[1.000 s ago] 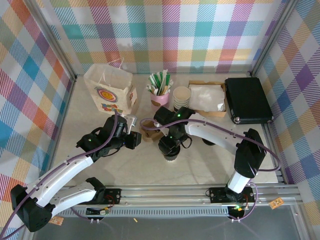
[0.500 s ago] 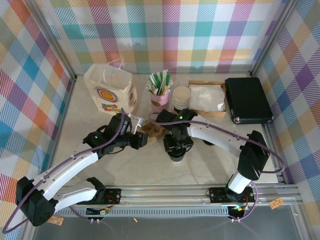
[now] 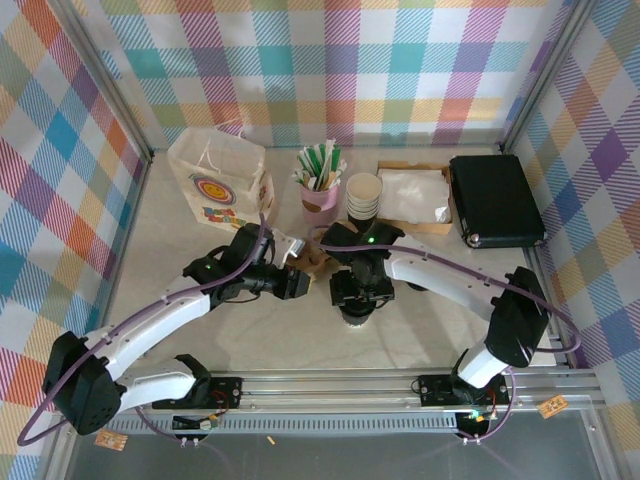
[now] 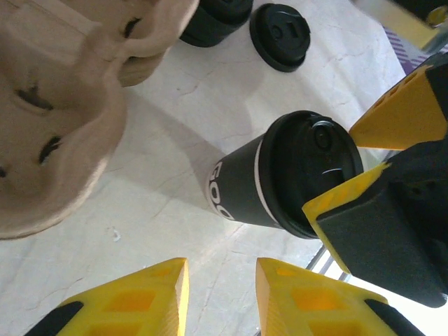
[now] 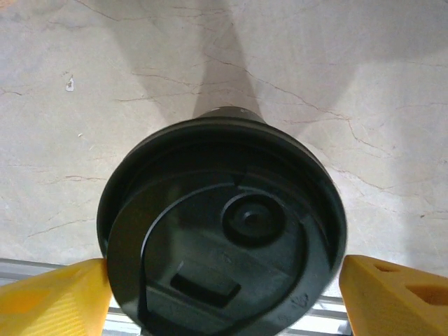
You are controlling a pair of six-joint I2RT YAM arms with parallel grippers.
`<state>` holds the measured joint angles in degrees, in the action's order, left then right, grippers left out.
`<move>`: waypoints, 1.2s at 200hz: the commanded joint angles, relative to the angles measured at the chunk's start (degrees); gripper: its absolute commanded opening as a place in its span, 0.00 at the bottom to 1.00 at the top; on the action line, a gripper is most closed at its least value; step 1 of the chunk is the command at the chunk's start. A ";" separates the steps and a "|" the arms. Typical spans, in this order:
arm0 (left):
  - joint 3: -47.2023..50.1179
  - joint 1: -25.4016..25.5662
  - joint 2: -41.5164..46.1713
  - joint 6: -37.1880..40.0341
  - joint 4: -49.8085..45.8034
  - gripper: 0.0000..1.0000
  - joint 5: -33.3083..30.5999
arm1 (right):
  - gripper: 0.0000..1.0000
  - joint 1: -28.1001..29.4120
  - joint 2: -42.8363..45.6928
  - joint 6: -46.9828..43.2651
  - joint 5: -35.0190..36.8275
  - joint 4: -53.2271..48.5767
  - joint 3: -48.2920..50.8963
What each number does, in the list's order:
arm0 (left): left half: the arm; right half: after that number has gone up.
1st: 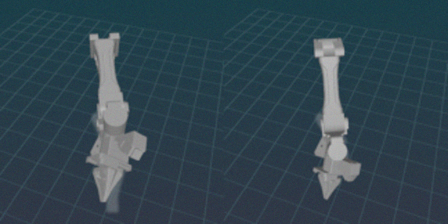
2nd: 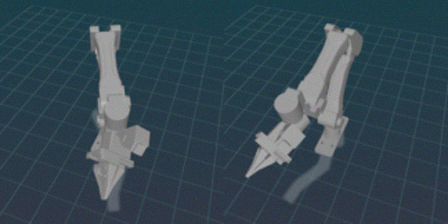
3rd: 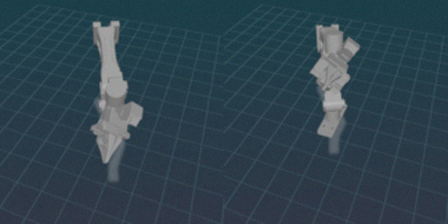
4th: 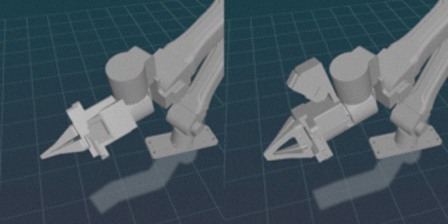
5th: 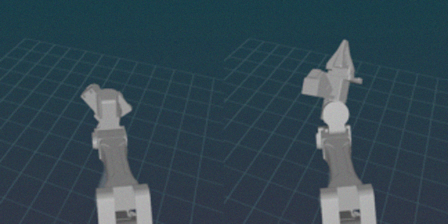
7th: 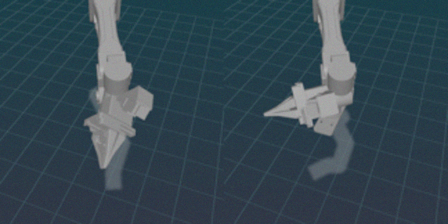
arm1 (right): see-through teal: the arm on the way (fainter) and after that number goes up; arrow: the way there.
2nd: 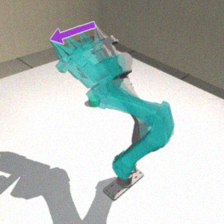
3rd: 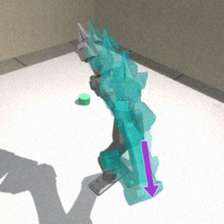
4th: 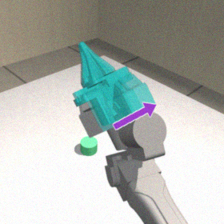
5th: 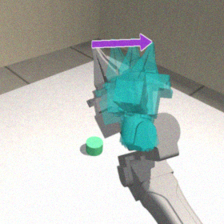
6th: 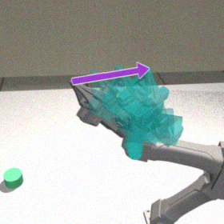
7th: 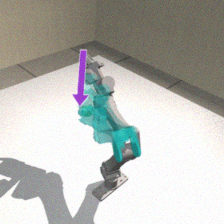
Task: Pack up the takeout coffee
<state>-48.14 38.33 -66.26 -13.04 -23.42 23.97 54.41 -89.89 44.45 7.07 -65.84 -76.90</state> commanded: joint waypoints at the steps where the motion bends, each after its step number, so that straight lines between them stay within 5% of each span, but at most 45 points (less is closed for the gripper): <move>1: 0.12 -0.10 -1.98 -0.57 3.12 0.31 5.68 | 0.85 0.20 3.38 1.99 0.32 -2.56 -0.63; 22: -0.43 0.32 -4.41 -1.05 5.02 0.31 8.61 | 0.83 -0.09 6.29 2.84 0.32 -2.62 0.34; 90: -2.02 1.95 -11.92 -2.05 9.28 0.30 14.09 | 0.44 -11.26 23.99 4.93 -8.77 8.38 20.44; 139: -1.74 2.26 -13.30 -3.73 11.21 0.29 15.41 | 0.40 -17.69 27.40 4.24 -15.23 14.10 26.29; 240: -2.59 2.63 -16.08 -4.48 10.35 0.30 17.74 | 0.42 -19.08 24.23 3.65 -21.19 20.75 28.34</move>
<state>-48.69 40.12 -80.97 -17.15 -13.32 39.64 35.90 -65.21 48.66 -12.03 -46.44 -49.30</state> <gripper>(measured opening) 0.301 0.416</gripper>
